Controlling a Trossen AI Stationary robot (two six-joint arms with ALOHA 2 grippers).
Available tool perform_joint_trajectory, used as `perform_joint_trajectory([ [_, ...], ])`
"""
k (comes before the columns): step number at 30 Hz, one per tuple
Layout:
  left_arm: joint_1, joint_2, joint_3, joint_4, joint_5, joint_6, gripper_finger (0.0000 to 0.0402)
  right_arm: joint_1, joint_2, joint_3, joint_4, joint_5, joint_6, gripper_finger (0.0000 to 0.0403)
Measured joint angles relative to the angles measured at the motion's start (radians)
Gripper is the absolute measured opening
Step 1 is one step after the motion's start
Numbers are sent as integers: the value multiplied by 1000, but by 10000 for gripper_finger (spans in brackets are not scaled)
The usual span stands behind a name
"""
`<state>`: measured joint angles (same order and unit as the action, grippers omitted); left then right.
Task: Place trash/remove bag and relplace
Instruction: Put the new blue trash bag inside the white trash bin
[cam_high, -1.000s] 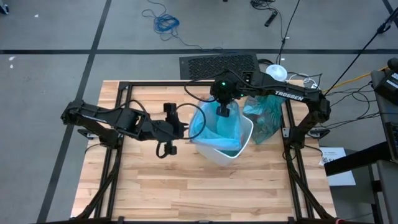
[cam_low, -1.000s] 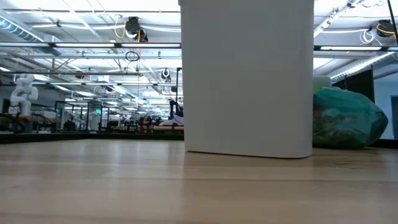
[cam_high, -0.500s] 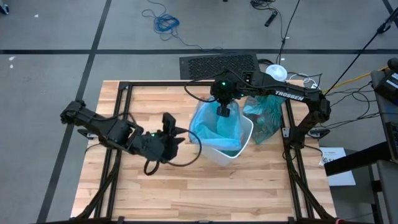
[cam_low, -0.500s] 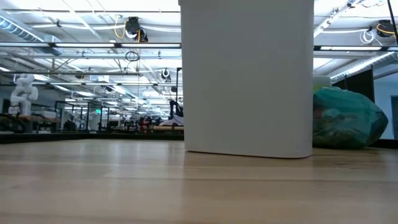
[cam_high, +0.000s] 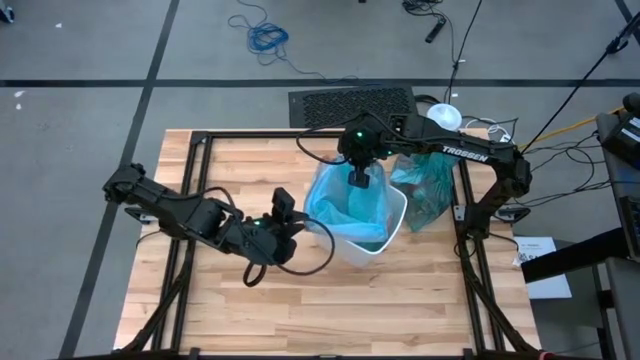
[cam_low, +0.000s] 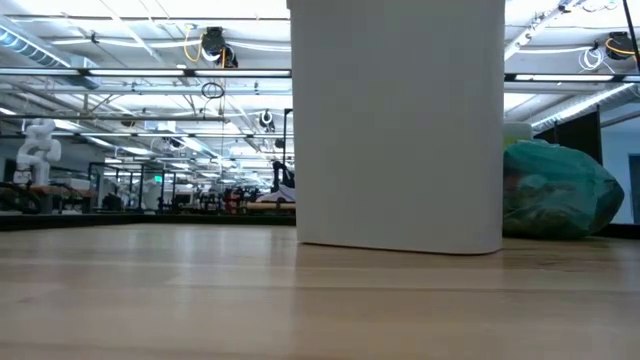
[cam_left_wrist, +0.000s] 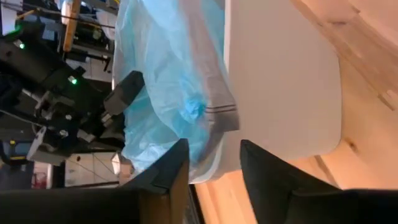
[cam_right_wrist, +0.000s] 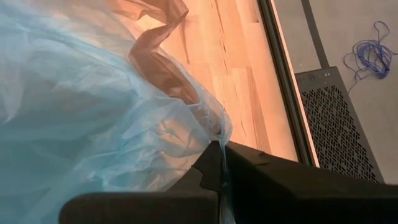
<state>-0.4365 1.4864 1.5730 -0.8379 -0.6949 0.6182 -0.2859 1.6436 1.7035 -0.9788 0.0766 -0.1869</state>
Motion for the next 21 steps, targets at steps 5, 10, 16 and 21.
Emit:
perform_joint_trajectory([
  [5, -1, -1, 1, -27, 1, -91, 57, 0, 0, 0, -1, 0, -4, 0],
  [10, 7, -1, 1, -151, 3, -271, 8, 0, 0, 0, -5, 0, -3, 0],
  [16, 22, -1, -42, -164, 39, -377, 2, 0, 0, 0, -7, 0, 4, 0],
  [21, 24, 6, -85, -122, 51, -402, 1, 0, 0, 0, -30, 0, 19, 0],
])
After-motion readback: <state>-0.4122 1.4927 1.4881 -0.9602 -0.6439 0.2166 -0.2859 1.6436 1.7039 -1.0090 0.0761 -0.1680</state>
